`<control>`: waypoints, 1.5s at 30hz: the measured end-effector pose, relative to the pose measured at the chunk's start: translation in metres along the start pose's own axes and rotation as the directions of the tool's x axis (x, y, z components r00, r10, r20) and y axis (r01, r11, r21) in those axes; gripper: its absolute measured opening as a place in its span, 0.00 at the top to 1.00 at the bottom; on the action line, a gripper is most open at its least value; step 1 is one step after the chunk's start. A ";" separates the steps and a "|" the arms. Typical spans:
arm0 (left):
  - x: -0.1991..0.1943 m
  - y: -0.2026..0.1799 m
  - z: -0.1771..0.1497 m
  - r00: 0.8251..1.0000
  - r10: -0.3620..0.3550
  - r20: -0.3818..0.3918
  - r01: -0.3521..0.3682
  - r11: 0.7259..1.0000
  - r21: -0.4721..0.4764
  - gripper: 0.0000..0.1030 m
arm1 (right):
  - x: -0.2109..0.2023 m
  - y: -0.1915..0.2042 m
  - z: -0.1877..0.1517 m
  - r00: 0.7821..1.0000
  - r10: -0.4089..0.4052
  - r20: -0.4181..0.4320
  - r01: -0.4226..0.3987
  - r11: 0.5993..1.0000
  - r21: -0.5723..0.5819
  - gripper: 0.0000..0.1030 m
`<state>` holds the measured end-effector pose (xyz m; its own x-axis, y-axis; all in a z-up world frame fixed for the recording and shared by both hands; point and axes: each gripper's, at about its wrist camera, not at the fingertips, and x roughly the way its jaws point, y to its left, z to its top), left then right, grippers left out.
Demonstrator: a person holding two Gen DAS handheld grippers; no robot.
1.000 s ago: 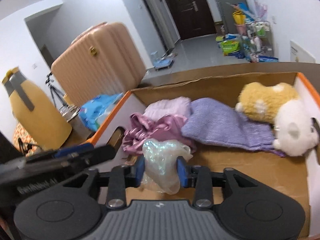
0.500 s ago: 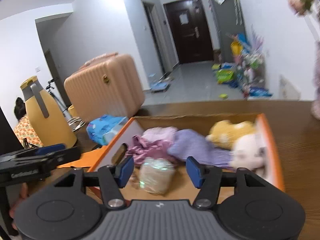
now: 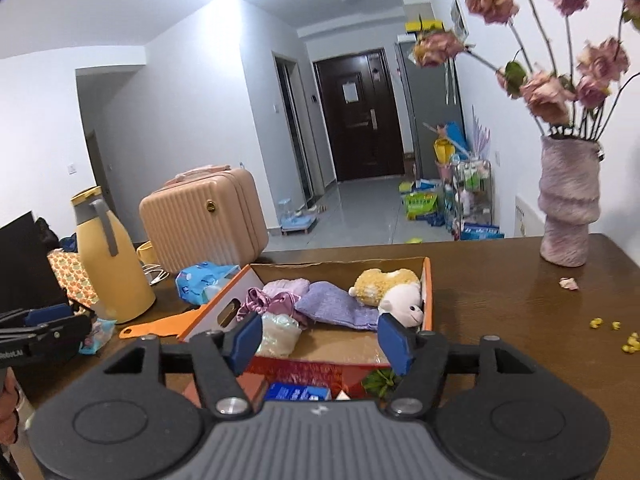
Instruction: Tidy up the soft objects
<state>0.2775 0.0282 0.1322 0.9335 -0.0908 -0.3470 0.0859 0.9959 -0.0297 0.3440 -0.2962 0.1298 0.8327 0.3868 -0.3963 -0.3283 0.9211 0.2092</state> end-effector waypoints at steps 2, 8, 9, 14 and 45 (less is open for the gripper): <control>-0.017 -0.009 -0.011 1.000 -0.010 0.008 0.010 1.000 0.007 0.21 | -0.012 0.005 -0.012 1.000 0.002 0.014 -0.001 1.000 -0.026 0.37; -0.054 -0.038 -0.058 1.000 -0.024 -0.001 0.024 0.997 0.072 0.19 | -0.049 0.024 -0.058 1.000 0.026 0.016 -0.024 0.995 -0.100 0.36; -0.059 -0.042 -0.067 1.000 -0.029 -0.011 0.030 0.997 0.071 0.19 | -0.054 0.027 -0.067 0.999 0.032 0.013 -0.031 0.993 -0.111 0.35; -0.072 -0.053 -0.106 0.996 -0.046 -0.074 0.047 0.999 0.017 0.19 | -0.077 0.033 -0.105 0.999 0.050 -0.016 -0.051 0.990 -0.131 0.31; 0.091 -0.024 -0.115 0.899 -0.316 -0.303 0.215 0.922 -0.322 0.48 | 0.061 0.019 -0.141 0.971 0.144 -0.190 -0.114 0.980 0.160 0.53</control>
<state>0.3204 -0.0040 -0.0067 0.7064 -0.3957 -0.5869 0.1680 0.8992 -0.4040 0.3257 -0.2487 -0.0166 0.6766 0.5166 -0.5248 -0.3451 0.8520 0.3937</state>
